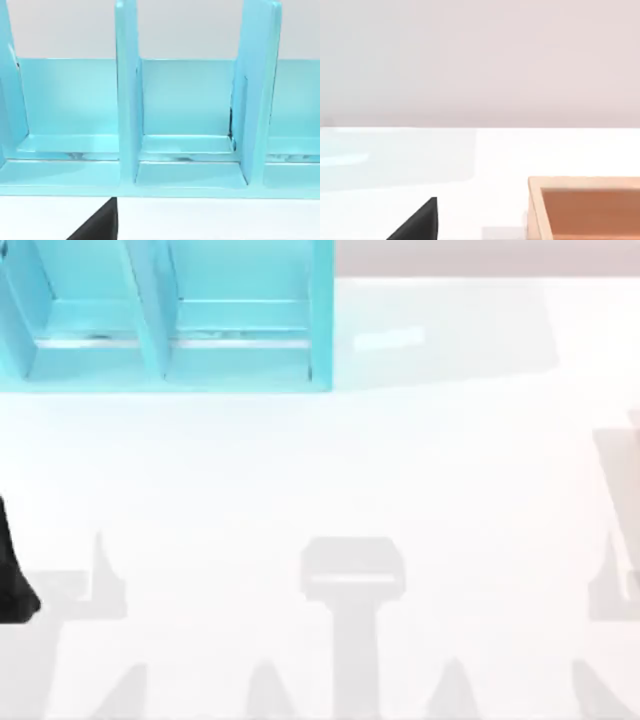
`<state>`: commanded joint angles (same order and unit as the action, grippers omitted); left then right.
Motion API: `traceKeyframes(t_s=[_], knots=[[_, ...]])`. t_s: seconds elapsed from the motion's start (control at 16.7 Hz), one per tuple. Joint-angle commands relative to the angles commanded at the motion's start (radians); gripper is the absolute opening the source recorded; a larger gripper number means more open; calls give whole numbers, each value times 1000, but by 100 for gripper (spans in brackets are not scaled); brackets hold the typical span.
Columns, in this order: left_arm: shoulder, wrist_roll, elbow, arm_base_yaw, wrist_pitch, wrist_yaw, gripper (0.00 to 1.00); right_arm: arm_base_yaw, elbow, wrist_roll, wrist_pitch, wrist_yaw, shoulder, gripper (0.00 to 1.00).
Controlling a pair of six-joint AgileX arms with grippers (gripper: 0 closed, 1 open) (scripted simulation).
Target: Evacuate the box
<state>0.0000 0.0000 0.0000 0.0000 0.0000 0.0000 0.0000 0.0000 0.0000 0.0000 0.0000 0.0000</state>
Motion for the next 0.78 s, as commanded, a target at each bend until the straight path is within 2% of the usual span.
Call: traceKeyframes(t_s=[0.36,0.78], knots=[[0,0,0,0,0,0,100,-43,99,-42,-98,1,107,100],[0,0,0,0,0,0,100,-219,519,-214,-521,2,642,100]])
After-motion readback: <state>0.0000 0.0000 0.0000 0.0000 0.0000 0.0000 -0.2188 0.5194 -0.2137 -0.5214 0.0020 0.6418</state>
